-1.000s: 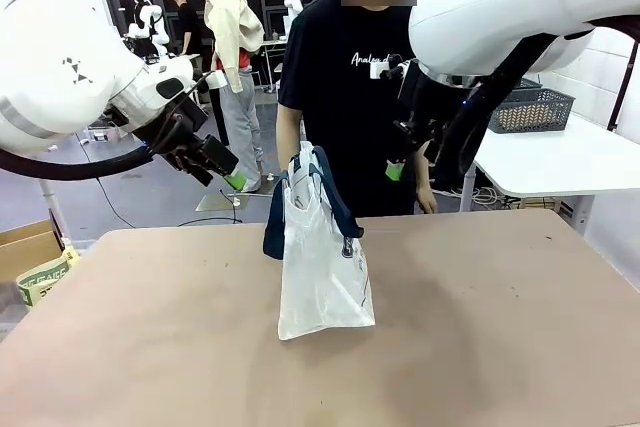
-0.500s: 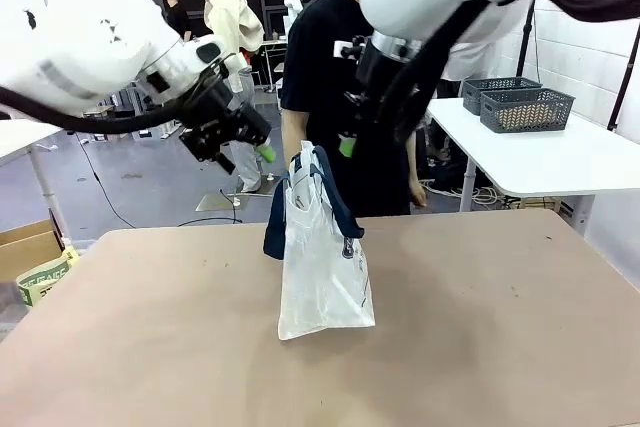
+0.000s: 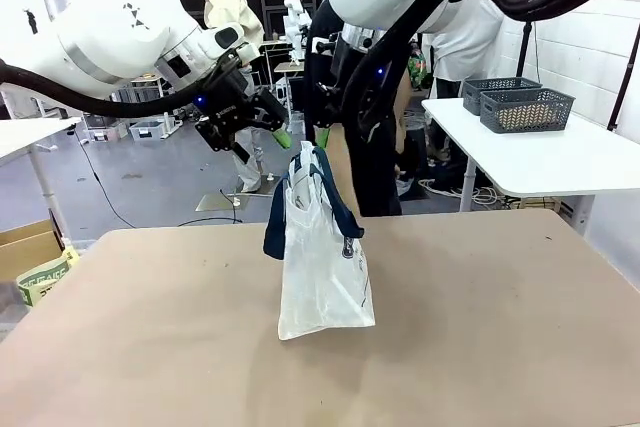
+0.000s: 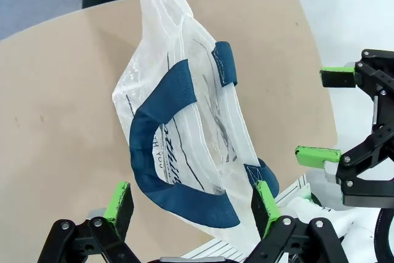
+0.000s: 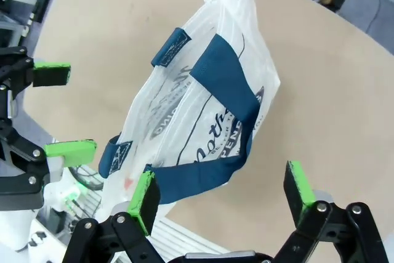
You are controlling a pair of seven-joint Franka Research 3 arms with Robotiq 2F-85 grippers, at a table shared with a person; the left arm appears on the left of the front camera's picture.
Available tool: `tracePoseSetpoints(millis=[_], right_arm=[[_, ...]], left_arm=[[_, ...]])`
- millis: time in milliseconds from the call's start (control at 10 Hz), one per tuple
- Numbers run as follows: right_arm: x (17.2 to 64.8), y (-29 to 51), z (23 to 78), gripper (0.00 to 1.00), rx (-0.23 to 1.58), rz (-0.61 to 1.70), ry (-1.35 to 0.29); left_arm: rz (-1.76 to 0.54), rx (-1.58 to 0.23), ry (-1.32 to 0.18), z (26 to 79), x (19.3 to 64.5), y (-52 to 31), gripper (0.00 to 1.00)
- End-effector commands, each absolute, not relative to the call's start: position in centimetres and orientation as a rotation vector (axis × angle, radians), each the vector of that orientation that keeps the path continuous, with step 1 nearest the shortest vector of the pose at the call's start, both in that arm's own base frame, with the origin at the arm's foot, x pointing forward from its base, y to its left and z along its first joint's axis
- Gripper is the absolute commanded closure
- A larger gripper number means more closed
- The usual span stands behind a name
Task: Transfer purchased items from the store into the shopping bag.
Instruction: Open the Reusable shopping bag in the center of the table.
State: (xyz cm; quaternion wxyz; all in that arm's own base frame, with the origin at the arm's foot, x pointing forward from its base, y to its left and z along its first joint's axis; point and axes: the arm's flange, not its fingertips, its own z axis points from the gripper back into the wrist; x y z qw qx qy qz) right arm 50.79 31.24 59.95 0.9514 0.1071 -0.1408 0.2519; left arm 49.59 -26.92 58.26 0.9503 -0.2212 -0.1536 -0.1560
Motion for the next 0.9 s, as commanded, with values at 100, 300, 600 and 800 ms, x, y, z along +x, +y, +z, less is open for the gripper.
tracePoseSetpoints(millis=[100, 300, 600, 800], right_arm=[[51.9, 33.3, 58.7, 0.00, 0.238, 0.415, -0.208], [52.1, 34.5, 57.9, 0.00, 0.275, 0.381, -0.156], [52.7, 35.6, 56.3, 0.00, 0.259, 0.366, -0.101], [53.3, 35.4, 55.7, 0.00, 0.276, 0.322, -0.088]], left_arm=[[-0.299, -0.503, -0.286, 57.3, 50.3, -28.2, 0.00], [-0.314, -0.507, -0.273, 56.7, 49.9, -28.5, 0.00], [-0.312, -0.533, -0.242, 55.0, 50.3, -28.4, 0.00], [-0.299, -0.565, -0.233, 54.5, 50.3, -28.3, 0.00]])
